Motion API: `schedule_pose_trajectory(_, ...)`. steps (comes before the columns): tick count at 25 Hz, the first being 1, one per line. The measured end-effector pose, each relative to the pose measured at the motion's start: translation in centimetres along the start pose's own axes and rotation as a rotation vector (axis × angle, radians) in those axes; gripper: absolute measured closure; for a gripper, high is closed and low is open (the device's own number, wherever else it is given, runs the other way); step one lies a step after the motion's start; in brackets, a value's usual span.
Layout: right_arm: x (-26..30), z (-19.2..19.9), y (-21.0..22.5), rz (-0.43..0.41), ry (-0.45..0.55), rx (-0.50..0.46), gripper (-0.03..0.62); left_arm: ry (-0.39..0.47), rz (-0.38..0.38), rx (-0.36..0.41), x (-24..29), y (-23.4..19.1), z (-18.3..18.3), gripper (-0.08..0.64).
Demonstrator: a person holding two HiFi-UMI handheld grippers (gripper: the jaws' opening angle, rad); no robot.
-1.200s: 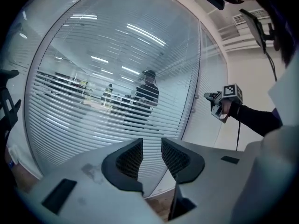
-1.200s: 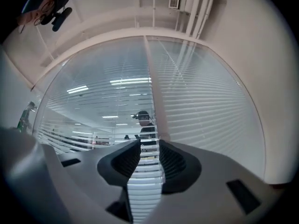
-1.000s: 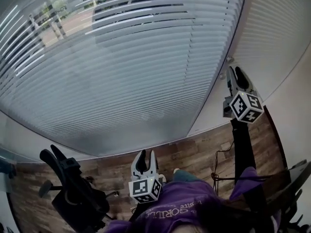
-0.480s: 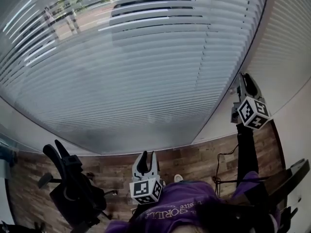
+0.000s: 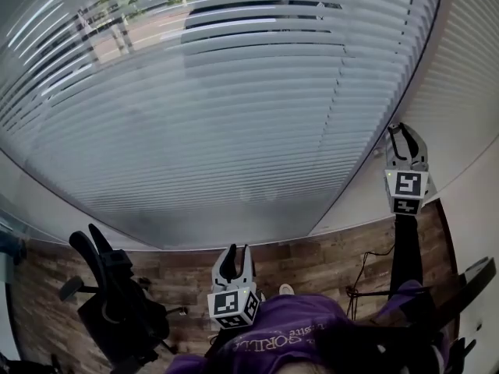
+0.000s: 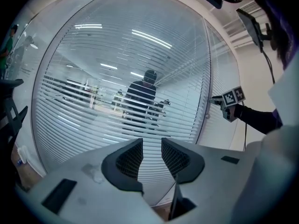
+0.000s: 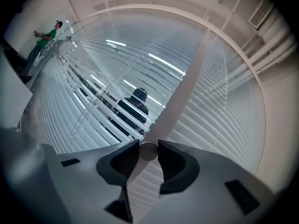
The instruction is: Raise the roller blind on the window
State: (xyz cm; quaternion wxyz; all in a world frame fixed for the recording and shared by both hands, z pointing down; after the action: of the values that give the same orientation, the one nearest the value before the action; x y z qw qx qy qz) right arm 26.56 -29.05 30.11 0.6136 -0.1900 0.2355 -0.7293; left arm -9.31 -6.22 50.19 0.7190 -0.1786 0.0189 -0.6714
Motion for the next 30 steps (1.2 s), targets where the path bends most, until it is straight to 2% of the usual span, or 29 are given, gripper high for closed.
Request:
schedule_pose_trajectory(5, 0.1, -1.1, 0.6, 0.031, -0.030, -0.221, 0.468, 0.000, 0.009, -0.007, -0.3, 0.6, -1.1, 0.436)
schedule_pose_trajectory(12, 0.2, -0.8, -0.9, 0.071, -0.092, -0.656, 0.468, -0.008, 0.004, -0.012, -0.5, 0.2, -0.4, 0.436)
schedule_pose_trajectory(15, 0.3, -0.3, -1.4, 0.089, -0.125, -0.870, 0.468, -0.010, 0.006, -0.016, -0.5, 0.5, -0.2, 0.436)
schedule_pose_trajectory(17, 0.4, 0.1, -1.6, 0.097, -0.138, -0.946, 0.468, -0.011, 0.007, -0.019, -0.6, 0.6, -0.2, 0.436)
schedule_pose_trajectory(18, 0.4, 0.1, -1.6, 0.098, -0.134, -0.930, 0.468, -0.012, 0.007, -0.021, -0.6, 0.6, -0.2, 0.436)
schedule_pose_trajectory(20, 0.3, -0.1, -1.4, 0.090, -0.100, -0.795, 0.466, -0.009, 0.005, -0.021, -0.6, 0.6, -0.2, 0.436)
schedule_pose_trajectory(22, 0.3, -0.2, -0.9, 0.063, -0.033, -0.576, 0.466, -0.005, 0.002, -0.021, -0.6, 0.6, -0.2, 0.436)
schedule_pose_trajectory(25, -0.2, -0.9, 0.1, -0.009, 0.071, -0.169, 0.466, -0.003, 0.000, -0.022, -0.6, 0.5, -0.2, 0.436)
schedule_pose_trajectory(27, -0.4, -0.8, 1.0, -0.041, 0.103, 0.076, 0.466, -0.003, -0.002, -0.022, -0.6, 0.5, -0.3, 0.436)
schedule_pose_trajectory(29, -0.4, -0.1, 1.6, -0.052, 0.112, 0.243, 0.466, -0.001, -0.003, -0.021, -0.6, 0.5, -0.3, 0.436)
schedule_pose_trajectory(30, -0.4, 0.1, 1.7, -0.053, 0.110, 0.295, 0.466, 0.000, -0.002, -0.021, -0.6, 0.4, -0.2, 0.436)
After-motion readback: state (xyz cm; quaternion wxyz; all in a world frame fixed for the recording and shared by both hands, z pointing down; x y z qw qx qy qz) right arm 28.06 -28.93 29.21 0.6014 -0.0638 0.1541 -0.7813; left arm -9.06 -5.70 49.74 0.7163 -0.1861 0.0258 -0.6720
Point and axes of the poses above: the fingertips, and each gripper's own axes: x forward along the fingers, y to its right, z out of its underside, the point moved 7 cm from there along -x, backward along the fingers, and after that the axes turned 2 degrees about -z, right-handed, at the moved point
